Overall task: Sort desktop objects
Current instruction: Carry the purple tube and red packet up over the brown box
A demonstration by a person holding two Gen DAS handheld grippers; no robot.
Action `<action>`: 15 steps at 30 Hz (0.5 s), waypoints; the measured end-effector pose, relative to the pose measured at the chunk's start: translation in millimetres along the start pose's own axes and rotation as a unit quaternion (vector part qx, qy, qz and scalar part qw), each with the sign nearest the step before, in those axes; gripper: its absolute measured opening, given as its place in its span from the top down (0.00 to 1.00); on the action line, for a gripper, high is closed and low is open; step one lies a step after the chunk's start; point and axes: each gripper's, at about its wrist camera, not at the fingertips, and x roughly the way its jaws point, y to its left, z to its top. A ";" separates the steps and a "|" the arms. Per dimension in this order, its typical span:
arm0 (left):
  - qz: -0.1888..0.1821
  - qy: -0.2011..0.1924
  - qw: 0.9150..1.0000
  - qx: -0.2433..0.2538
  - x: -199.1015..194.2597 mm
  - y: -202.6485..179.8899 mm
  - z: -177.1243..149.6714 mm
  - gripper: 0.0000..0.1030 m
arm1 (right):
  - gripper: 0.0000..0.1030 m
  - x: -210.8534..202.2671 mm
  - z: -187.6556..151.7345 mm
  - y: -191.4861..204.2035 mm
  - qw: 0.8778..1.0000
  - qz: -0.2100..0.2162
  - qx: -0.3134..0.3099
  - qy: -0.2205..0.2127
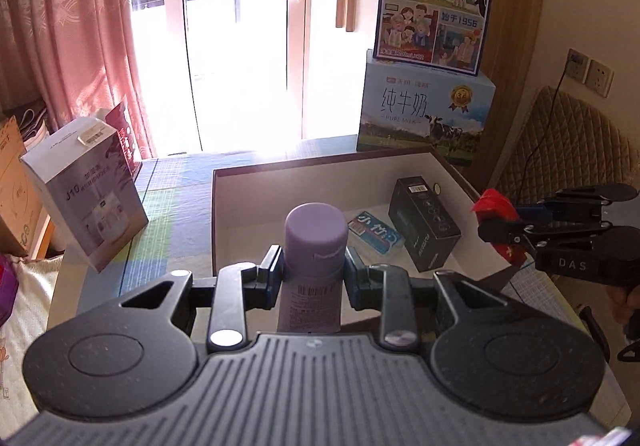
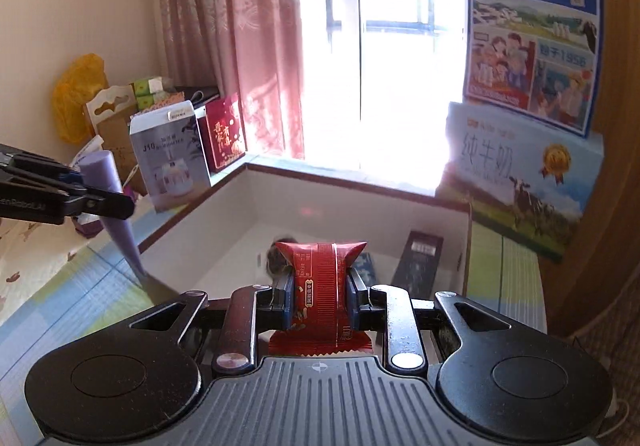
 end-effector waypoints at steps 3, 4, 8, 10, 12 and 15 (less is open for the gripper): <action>-0.001 0.012 1.000 -0.001 22.8 1.6 9.1 0.74 | 0.78 14.4 7.5 -2.3 1.000 0.001 -0.006 0.000; 0.000 0.016 1.000 -0.001 30.5 2.4 11.4 0.74 | 0.78 19.0 8.1 -4.0 1.000 0.000 -0.008 -0.001; 0.004 0.035 0.999 0.002 59.1 4.9 16.2 0.74 | 0.78 38.5 7.4 -7.4 1.000 -0.004 -0.017 0.010; 0.003 0.051 0.999 0.000 73.5 5.7 15.8 0.74 | 0.78 48.9 3.9 -9.3 1.000 -0.007 -0.021 0.019; 0.004 0.071 0.997 0.000 88.7 5.9 13.6 0.74 | 0.78 59.1 0.2 -12.2 0.999 -0.009 -0.022 0.030; 0.011 0.112 0.994 0.006 112.2 4.2 8.3 0.74 | 0.78 73.1 -3.8 -18.5 0.999 -0.010 -0.016 0.046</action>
